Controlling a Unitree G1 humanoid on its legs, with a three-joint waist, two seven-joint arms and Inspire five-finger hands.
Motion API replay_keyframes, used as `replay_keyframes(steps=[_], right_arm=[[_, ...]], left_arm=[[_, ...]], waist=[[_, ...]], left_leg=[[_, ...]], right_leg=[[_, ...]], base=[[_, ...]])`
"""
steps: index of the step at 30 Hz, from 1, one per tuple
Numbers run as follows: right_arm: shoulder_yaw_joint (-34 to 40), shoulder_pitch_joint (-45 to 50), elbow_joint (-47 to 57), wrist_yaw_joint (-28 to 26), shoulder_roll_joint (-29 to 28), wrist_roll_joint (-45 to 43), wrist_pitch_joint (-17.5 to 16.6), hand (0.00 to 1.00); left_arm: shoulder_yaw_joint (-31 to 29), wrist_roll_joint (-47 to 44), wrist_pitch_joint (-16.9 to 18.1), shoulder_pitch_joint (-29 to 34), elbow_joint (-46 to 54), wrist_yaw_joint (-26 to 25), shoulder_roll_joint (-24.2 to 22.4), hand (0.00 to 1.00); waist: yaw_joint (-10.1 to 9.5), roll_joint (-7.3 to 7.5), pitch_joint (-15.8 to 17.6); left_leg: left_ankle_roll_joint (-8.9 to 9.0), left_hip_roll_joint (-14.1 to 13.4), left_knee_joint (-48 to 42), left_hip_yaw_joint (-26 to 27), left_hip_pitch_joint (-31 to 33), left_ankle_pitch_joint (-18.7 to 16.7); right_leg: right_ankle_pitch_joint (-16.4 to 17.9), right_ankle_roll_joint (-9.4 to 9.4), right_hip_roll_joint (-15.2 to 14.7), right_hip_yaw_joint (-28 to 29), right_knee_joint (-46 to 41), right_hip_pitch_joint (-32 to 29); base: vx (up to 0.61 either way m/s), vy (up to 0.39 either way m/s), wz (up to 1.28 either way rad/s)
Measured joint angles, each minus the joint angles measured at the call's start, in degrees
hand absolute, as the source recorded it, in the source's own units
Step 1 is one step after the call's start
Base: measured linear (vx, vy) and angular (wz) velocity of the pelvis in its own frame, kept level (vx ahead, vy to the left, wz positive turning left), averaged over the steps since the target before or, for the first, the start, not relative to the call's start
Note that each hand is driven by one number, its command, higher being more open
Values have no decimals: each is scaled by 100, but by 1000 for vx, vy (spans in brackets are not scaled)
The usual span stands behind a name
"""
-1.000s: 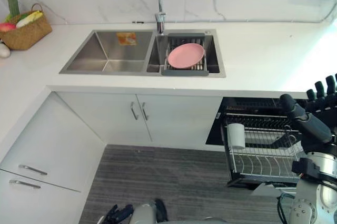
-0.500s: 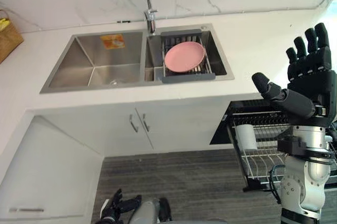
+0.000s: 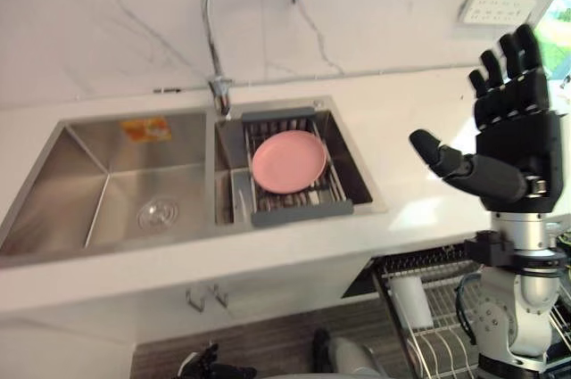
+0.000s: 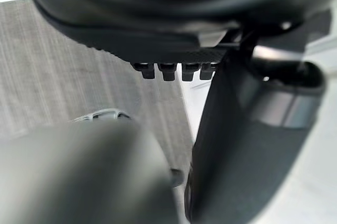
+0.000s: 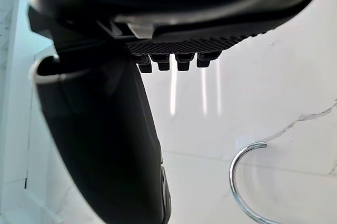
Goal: Walk over to the sink, pick up the cup, carry it to the dishwasher, place the cup inside the dishwasher, then close the dishwasher door
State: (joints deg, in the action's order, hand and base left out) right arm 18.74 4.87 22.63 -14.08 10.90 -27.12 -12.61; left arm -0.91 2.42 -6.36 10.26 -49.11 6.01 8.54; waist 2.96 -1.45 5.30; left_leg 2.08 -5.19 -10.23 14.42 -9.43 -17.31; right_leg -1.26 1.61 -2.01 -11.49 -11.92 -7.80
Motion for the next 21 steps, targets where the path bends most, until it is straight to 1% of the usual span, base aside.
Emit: replay_keyframes(steps=[1, 2, 3, 5, 7, 8, 10, 11, 12, 13, 14, 15, 16, 17, 18, 19, 20, 21], right_arm=[[2, 8, -4, 15, 6, 2, 36, 100], [-75, 11, -16, 14, -20, 11, 87, 100], [-119, 10, -4, -5, -14, 27, 99, 100], [-162, -54, 86, -67, -17, 73, 131, 100], [-168, -144, 87, -141, -20, 205, 241, 100], [-169, -150, 86, -162, -22, 205, 276, 100], [-213, -169, 86, -221, -47, 206, 368, 100], [-235, -201, 87, -251, -66, 228, 382, 100], [-233, -202, 89, -255, -63, 268, 392, 100], [-228, -199, 88, -247, -66, 298, 402, 100], [-223, -181, 75, -227, -72, 387, 445, 100], [-155, -178, 62, -196, -85, 386, 456, 100], [-129, -187, 51, -190, -96, 379, 455, 100], [-89, -205, 0, -178, -96, 375, 455, 100], [-77, -203, -67, -193, -82, 373, 455, 100], [-78, -200, -107, -233, -93, 368, 446, 100], [-129, -139, -163, -804, -190, 226, 442, 100], [-129, -139, -163, -804, -190, 226, 442, 100]], left_arm=[[-19, 2, 11, -3, 4, -62, -49, 100], [-55, 11, 22, 13, 0, -163, -100, 100], [-51, 11, 22, 26, -2, -219, -109, 100], [-178, 6, 31, -15, 23, -413, -208, 100], [-411, 6, 16, -6, 23, -529, -304, 100], [-459, 9, 14, -3, 22, -559, -316, 100], [-657, 51, 11, 36, 22, -619, -332, 100], [-817, 10, 15, 49, 24, -736, -346, 100], [-992, -123, 13, 73, 34, -887, -363, 100], [-1073, -180, 2, 107, 58, -947, -371, 100], [-1266, -245, -7, 228, 128, -1051, -414, 100], [-1352, -232, 22, 315, 146, -1095, -442, 100], [-1369, -232, 66, 340, 151, -1096, -451, 100], [-1405, -229, 175, 379, 181, -1101, -481, 100], [-1404, -201, 310, 447, 192, -1105, -537, 100], [-1403, -164, 378, 469, 184, -1106, -568, 100], [-1458, -127, 556, 543, 355, -1227, -709, 100], [-1458, -127, 556, 542, 355, -1227, -709, 100]], waist=[[-8, -61, -16], [-105, -79, -52], [-99, -94, -99], [-113, -108, -140], [-174, -104, -139], [-199, -106, -138], [-230, -73, -140], [-234, -39, -61], [-237, -64, -6], [-237, -88, 36], [-276, -46, 116], [-357, -61, 108], [-385, -61, 108], [-419, -64, 110], [-421, -143, 90], [-437, -215, 69], [-388, 86, 184], [-388, 86, 184]], left_leg=[[15, -67, 184, -36, 0, 216], [25, -115, 194, -38, -116, 397], [25, -116, 209, -43, -118, 401], [28, -92, 299, -56, -86, 411], [35, -60, 269, -28, -62, 418], [36, -59, 190, -22, -40, 418], [79, -71, -349, -8, 221, 391], [103, -116, -1008, 19, 538, 377], [102, -233, -1732, 41, 889, 379], [125, -303, -2055, 28, 1022, 394], [217, -363, -2374, 22, 1101, 316], [231, -352, -2113, 21, 1119, 117], [230, -337, -1936, 15, 1162, 61], [218, -301, -1456, -22, 1214, 89], [175, -311, -849, -50, 1212, 466], [30, -334, -773, -34, 1183, 697], [-112, 53, 15, 122, 607, 878], [-112, 53, 15, 122, 607, 878]], right_leg=[[-12, -15, 67, -25, 103, 113], [-56, -48, 135, 77, 292, 313], [-92, -82, 144, 61, 418, 377], [-331, -150, 179, 55, 921, 531], [-446, -201, 182, 99, 1214, 641], [-447, -205, 177, 106, 1245, 664], [-412, -238, 127, 115, 1288, 680], [-363, -235, 73, 113, 1304, 702], [-317, -173, 64, 93, 1349, 753], [-304, -151, 75, 83, 1375, 826], [-288, -70, 68, 91, 1410, 976], [-263, -49, 48, 132, 1411, 1034], [-261, -53, 31, 151, 1413, 1040], [-257, -85, 1, 169, 1409, 1046], [-270, -215, 45, 199, 1392, 1052], [-245, -256, 69, 253, 1393, 1071], [-203, -504, -201, 374, 1522, 1280], [-203, -504, -201, 374, 1522, 1280]], base=[[162, -52, -6], [93, -4, -14], [133, 27, -10], [86, 78, 6], [44, 64, -6], [66, 39, -4], [57, -13, 2], [26, -44, 8], [30, -41, 8], [55, -10, 6], [84, 2, -3], [81, 18, -8], [60, 35, -14], [36, 72, -16], [32, 88, -21], [17, 66, -16], [7, 25, -8], [0, 0, 0]])
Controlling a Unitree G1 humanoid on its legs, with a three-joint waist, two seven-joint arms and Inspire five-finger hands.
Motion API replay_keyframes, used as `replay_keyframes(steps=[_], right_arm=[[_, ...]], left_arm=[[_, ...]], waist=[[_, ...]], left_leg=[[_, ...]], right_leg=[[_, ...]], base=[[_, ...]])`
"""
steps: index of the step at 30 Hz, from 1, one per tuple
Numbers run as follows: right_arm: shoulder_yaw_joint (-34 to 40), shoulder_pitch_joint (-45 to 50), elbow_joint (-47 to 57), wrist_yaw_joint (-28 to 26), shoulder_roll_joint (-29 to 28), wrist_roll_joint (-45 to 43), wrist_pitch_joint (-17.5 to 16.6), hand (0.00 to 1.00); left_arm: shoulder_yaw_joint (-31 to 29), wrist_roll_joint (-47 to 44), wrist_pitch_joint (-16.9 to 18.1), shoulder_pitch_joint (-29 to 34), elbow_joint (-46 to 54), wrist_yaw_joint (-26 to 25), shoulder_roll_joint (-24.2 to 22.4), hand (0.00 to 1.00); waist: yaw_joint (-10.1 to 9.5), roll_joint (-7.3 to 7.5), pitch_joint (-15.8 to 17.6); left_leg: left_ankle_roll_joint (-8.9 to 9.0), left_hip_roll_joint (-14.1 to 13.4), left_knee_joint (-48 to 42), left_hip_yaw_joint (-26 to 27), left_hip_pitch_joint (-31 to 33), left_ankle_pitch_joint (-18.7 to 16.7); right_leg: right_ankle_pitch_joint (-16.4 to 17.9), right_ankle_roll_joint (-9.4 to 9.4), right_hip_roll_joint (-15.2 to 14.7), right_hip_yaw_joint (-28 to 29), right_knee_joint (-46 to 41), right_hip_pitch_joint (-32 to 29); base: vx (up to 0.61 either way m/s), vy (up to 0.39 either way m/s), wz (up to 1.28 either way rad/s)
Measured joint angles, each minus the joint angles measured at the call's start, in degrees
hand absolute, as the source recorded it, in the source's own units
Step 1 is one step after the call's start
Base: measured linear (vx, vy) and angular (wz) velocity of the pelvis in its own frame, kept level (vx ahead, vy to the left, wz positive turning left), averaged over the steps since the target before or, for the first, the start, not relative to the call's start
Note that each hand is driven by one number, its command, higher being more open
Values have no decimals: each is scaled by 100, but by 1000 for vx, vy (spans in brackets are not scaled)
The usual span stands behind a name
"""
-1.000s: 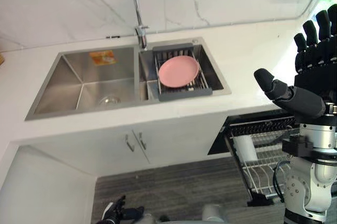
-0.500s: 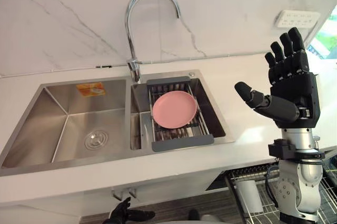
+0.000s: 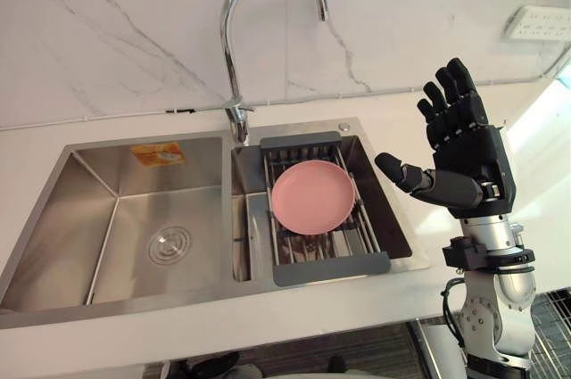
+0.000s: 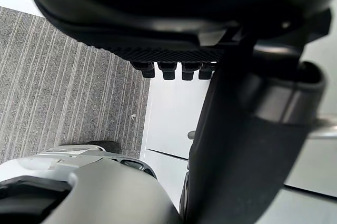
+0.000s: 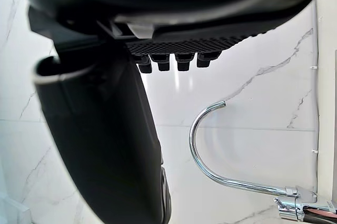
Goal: Walk over to the sink, pick up the cup, carry it to the dishwasher, place the cup inside the dishwasher, then close the dishwasher door
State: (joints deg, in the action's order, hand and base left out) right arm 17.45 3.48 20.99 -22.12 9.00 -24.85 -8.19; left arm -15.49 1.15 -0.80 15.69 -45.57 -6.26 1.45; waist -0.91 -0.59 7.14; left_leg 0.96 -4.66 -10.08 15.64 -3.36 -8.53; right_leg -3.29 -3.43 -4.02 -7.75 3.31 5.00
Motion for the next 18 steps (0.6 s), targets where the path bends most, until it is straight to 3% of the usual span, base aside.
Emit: replay_keyframes(steps=[5, 11, 14, 18], right_arm=[[0, 0, 0, 4, 0, -10, 0, 100], [95, -28, 0, 104, 34, 165, 1, 100], [124, -77, -1, 314, 594, 1593, 1, 100], [52, -177, 1, 275, 1478, 3445, -11, 100]], left_arm=[[-48, -58, -1, 15, 9, 6, -2, 100], [-212, -940, -179, -2, 44, 204, -10, 100], [-188, -1301, -380, 3, 120, 435, 91, 100], [-137, -1583, -574, -31, 128, 675, 253, 100]], waist=[[-3, 18, -9], [-16, 87, -30], [23, 171, -32], [66, 307, -61]], left_leg=[[1, 3, 84, -1, 30, 57], [42, -57, 210, -21, 321, 206], [66, -115, 181, -28, 400, 218], [205, -192, 78, -47, 420, 147]], right_leg=[[0, 0, -26, -28, -8, -70], [81, 21, -4, -139, -236, -525], [610, -7, -161, -510, -1183, -1032], [816, 76, -224, -752, -1656, -1199]], base=[[-1, -2, 1], [-21, -44, 3], [-20, -64, 2], [20, -85, 0]])
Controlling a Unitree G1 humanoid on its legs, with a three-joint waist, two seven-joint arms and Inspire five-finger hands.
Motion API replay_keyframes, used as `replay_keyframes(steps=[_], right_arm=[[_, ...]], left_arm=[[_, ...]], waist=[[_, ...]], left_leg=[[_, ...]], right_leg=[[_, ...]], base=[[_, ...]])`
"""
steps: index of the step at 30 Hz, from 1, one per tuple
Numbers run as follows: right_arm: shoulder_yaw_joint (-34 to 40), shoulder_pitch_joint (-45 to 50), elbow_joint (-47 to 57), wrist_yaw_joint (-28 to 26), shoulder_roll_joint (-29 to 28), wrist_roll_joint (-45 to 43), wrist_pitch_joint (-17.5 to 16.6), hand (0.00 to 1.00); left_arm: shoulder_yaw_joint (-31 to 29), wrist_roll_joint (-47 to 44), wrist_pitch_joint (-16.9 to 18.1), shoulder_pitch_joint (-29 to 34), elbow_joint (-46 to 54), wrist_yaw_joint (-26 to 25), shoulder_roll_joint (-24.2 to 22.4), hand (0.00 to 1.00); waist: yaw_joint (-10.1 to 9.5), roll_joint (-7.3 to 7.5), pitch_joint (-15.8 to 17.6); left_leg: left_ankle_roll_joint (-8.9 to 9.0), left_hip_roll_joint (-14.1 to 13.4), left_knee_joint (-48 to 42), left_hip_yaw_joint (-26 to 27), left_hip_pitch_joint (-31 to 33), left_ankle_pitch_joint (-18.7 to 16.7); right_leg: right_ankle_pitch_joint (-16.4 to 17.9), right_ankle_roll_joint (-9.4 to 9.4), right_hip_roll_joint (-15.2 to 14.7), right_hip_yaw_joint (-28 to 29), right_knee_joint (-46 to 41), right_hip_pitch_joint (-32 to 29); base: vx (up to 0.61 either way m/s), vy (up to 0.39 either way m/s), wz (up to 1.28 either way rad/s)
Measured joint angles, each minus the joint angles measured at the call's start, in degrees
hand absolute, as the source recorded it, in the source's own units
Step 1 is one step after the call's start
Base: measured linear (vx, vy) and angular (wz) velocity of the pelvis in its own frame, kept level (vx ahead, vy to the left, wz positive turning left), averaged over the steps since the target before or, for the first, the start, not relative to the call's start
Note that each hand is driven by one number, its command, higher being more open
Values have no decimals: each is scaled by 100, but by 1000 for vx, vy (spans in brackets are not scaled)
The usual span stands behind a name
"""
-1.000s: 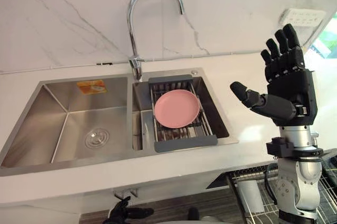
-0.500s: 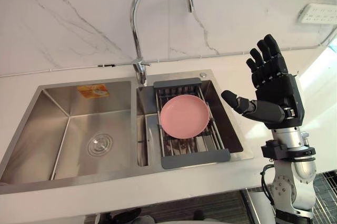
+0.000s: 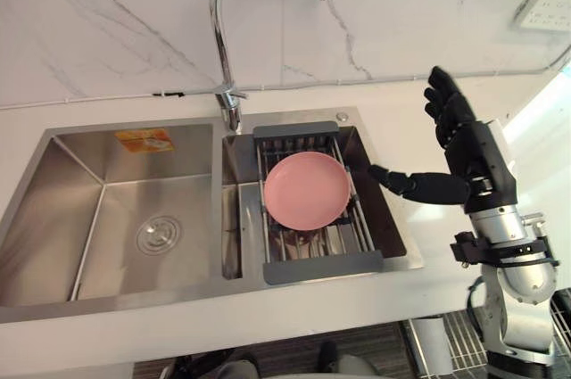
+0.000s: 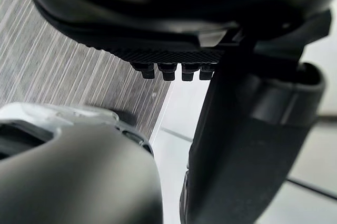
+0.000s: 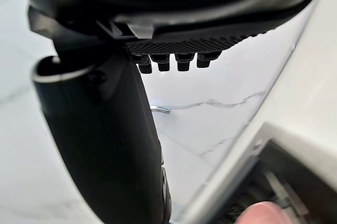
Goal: Walk over to the sink, pick up the cup, carry it to the dishwasher, place the cup inside the dishwasher, then close the dishwasher door
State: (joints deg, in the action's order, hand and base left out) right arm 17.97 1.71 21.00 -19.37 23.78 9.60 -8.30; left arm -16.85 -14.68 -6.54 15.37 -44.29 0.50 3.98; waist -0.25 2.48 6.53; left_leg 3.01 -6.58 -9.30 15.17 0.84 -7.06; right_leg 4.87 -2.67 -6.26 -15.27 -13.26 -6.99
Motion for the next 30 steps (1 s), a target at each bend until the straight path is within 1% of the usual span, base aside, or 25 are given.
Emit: replay_keyframes(steps=[1, 3, 6, 8, 12, 18, 21, 24, 30], right_arm=[[-24, -61, 0, -111, 162, 350, 0, 100], [-92, -83, 0, -249, 254, 745, -42, 100], [-331, -108, 27, -405, 332, 1618, -373, 100], [-492, -117, 112, -511, 371, 1997, -579, 100], [-805, -118, 268, -755, 576, 2340, -913, 100], [-1283, -119, 268, -890, 642, 2612, -1129, 100], [-1513, -123, 260, -889, 655, 2689, -1153, 100], [-1653, -136, 244, -734, 656, 3047, -1212, 100], [-1821, -135, 169, -111, 642, 3703, -1236, 100]], left_arm=[[9, 0, -51, -27, 0, 22, 22, 100], [72, 1, -103, -34, -2, 25, 79, 100], [117, 1, -167, -55, -2, 25, 180, 100], [166, 3, -195, -62, -1, 14, 216, 100], [182, 12, -250, -63, -5, -1, 220, 100], [224, 14, -266, -59, -15, -48, 221, 100], [226, 14, -264, -60, -16, -56, 226, 100], [262, 15, -261, -66, -19, -74, 237, 100], [378, 19, -250, -80, -42, -128, 268, 100]], waist=[[20, 7, 5], [29, 30, 6], [24, 89, -6], [15, 93, -9], [-3, 92, -10], [-30, 99, -17], [-53, 101, -19], [-59, 102, -20], [-90, 110, -28]], left_leg=[[28, -25, -42, 7, 20, -18], [42, -33, -53, 15, -4, -29], [41, -17, -75, 31, -12, -28], [41, -14, -95, 30, -18, -28], [41, -5, -107, 29, -18, -27], [31, 28, -104, 23, -27, -21], [23, 30, -104, 14, -29, -15], [23, 32, -106, -18, -3, -15], [23, 34, -115, -81, 40, -15]], right_leg=[[-4, 1, 13, -12, -43, -10], [-5, -1, 11, -36, -97, -7], [-2, -5, -16, -31, -140, -7], [-1, -4, -24, -32, -166, -3], [4, 5, -44, -56, -168, 20], [4, 8, -84, -90, -179, 61], [3, 8, -88, -108, -172, 70], [2, 8, -92, -144, -156, 74], [-2, 2, -97, -214, -129, 92]], base=[[13, -45, -4], [-6, -16, -3], [-28, 7, 0], [-42, -2, 0], [-62, -13, 0], [-31, 3, 2], [0, 0, 0], [-6, -7, 6], [-6, -7, 6]])
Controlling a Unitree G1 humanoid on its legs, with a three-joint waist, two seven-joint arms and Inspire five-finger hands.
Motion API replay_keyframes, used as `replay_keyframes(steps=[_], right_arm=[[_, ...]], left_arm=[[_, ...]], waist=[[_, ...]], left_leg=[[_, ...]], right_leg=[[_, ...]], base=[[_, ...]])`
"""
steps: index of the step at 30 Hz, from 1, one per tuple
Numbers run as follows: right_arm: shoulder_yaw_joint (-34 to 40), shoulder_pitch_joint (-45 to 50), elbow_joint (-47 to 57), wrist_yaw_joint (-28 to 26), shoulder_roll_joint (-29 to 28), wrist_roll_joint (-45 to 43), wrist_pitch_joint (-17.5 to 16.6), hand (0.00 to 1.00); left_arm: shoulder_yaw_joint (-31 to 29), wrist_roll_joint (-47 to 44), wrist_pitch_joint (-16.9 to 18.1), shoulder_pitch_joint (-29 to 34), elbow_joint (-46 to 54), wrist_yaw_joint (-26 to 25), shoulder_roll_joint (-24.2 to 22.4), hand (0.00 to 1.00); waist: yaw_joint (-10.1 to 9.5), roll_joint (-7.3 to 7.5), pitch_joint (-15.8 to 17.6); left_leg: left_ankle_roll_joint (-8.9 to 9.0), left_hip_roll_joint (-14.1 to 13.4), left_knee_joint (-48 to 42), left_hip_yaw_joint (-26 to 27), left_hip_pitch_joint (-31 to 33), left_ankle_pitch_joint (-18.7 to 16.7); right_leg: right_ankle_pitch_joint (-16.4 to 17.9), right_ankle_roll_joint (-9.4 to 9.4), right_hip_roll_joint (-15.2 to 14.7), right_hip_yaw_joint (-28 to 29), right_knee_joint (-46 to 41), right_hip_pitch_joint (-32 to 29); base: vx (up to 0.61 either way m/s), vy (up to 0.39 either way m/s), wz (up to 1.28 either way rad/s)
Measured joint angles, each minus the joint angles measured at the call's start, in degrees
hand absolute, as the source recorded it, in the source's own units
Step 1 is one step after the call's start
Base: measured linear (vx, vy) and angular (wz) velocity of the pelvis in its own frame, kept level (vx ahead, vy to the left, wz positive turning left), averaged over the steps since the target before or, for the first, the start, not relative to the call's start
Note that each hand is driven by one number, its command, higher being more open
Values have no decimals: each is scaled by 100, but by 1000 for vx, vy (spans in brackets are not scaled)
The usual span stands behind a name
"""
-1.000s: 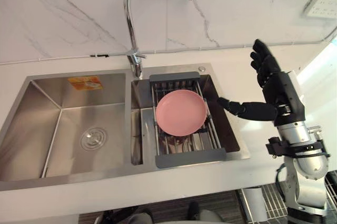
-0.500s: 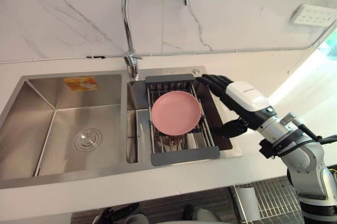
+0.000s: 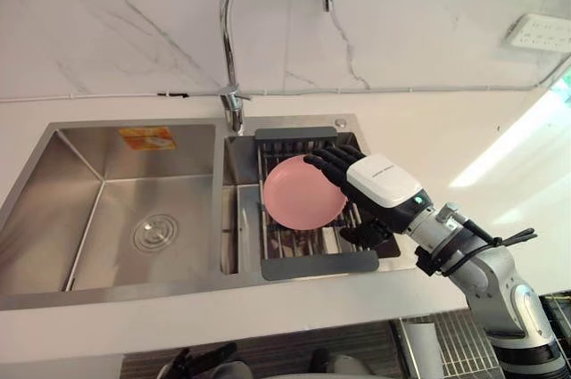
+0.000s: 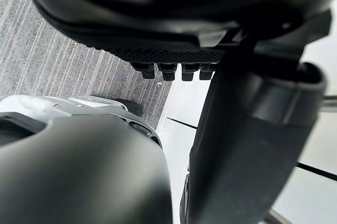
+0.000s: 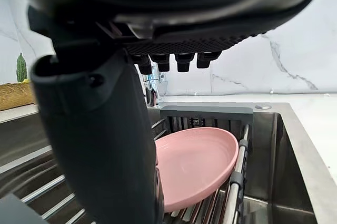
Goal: Walk over to the sink, pick up the cup, carry it to the dishwasher, place the cup inside the dishwasher, then close the dishwasher door
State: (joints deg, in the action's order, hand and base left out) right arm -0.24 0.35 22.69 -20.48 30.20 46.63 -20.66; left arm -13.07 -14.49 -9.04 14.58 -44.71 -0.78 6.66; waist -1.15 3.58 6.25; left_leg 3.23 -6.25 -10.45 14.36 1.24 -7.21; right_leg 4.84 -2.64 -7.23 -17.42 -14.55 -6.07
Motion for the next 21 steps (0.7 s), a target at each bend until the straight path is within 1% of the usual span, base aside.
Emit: replay_keyframes(steps=[2, 8, 14, 17, 21], right_arm=[[-24, 4, -8, 212, -62, 289, -83, 100], [-207, 4, -177, 581, -128, 854, -106, 100], [-448, 13, -313, 746, -181, 1225, -96, 100], [-559, 28, -497, 805, -229, 1407, -88, 100], [-708, 45, -680, 845, -244, 1568, -27, 100]], left_arm=[[18, 0, 6, -17, -11, -37, 4, 100], [113, 2, 28, -20, -72, -60, 43, 100], [132, 1, 68, -20, -103, -68, 46, 100], [340, -2, 148, -22, -153, -70, 130, 100], [344, -4, 189, -78, -284, -72, 138, 100]], waist=[[-38, 0, -1], [-101, 5, -14], [-125, 3, -16], [-136, -4, -19], [-158, -11, -23]], left_leg=[[0, 1, 1, -12, 3, 0], [-2, 11, 9, -60, -16, 2], [-9, 26, 26, -68, -2, 8], [-10, 27, 38, -92, -3, 11], [-30, 41, 69, -94, -5, 30]], right_leg=[[-2, -2, 0, -10, 10, 8], [-26, -13, 0, -60, 91, 97], [-95, -18, 5, -70, 209, 130], [-171, -15, 30, -80, 356, 189], [-228, -10, 38, -88, 458, 219]], base=[[0, 0, 0], [-12, -3, 4], [0, 0, 0], [0, 0, 0], [0, 0, 0]])
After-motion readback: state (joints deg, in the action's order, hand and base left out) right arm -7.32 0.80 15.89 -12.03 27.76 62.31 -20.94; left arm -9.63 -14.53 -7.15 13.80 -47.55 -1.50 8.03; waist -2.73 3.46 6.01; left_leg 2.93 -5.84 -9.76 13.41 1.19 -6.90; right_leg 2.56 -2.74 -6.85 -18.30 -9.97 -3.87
